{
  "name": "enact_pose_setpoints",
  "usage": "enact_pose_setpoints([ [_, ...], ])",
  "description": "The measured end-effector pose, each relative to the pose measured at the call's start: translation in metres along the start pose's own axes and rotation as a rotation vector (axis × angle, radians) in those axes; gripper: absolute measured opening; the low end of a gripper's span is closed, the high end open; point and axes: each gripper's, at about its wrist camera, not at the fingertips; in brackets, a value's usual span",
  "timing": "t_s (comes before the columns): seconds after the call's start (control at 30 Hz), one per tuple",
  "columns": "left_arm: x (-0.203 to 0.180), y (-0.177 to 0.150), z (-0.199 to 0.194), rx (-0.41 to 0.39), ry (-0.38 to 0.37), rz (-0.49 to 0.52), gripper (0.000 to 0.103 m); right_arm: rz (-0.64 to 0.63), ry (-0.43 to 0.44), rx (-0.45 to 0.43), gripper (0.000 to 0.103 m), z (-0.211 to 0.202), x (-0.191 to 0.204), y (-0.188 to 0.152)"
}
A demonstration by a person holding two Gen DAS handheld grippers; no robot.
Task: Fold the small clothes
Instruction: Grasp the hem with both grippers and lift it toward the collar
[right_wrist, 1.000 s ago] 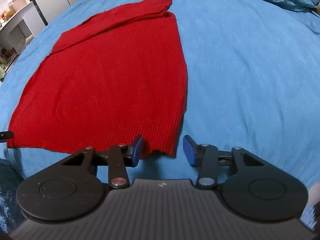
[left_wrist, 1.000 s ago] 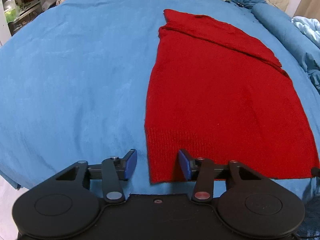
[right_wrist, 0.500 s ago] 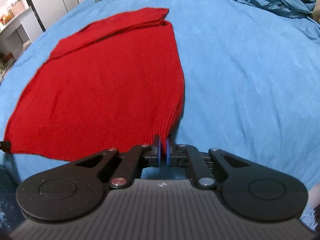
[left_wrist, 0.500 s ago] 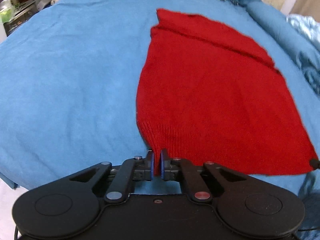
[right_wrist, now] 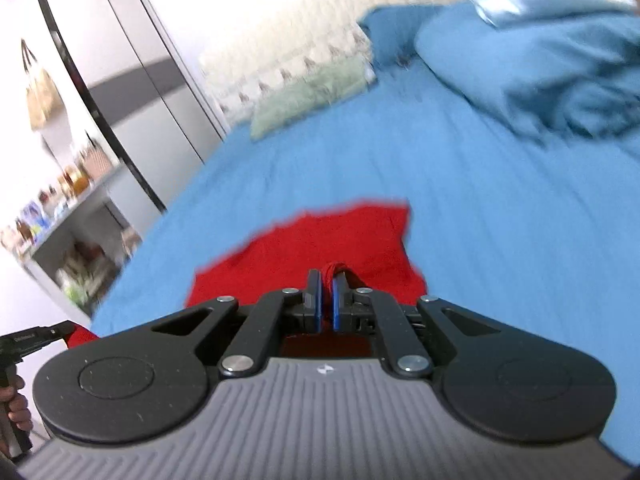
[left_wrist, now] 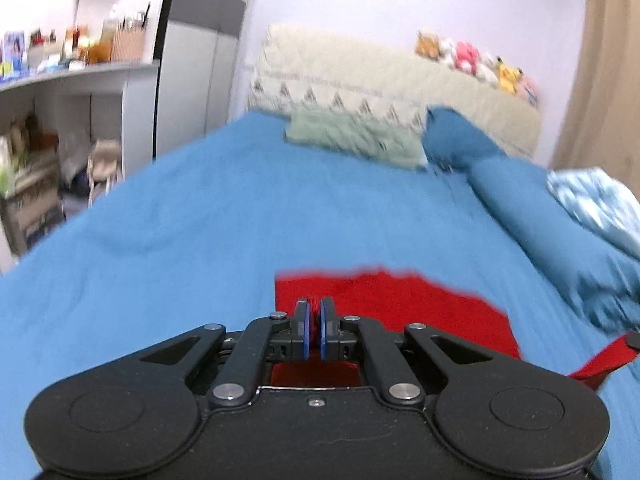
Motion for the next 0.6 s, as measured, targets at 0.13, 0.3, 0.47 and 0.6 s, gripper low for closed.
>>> enact_pose_setpoints([
  [0.13, -0.02, 0.037, 0.091, -0.027, 0.06, -0.005, 0.005, 0.04, -0.001, -0.024, 0.02, 0.085, -0.019, 0.06],
  [0.3, -0.026, 0.03, 0.211, 0.007, 0.119, 0.024, 0.005, 0.014, -0.089, 0.023, 0.02, 0.208, -0.038, 0.079],
  [0.47, -0.01, 0.0, 0.274, 0.065, 0.181, -0.001, 0.005, 0.021, -0.158, 0.118, 0.02, 0.294, -0.061, 0.052],
  [0.6, -0.007, 0.006, 0.284, 0.053, 0.164, 0.023, 0.005, 0.01, -0.163, 0.106, 0.02, 0.316, -0.071, 0.049],
])
Point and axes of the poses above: each gripper's, at about its wrist camera, not at the fingertips, and z roughly the way its jaws point, x to its left, y to its top, and after that the axes turned 10 degrees about -z, right-handed
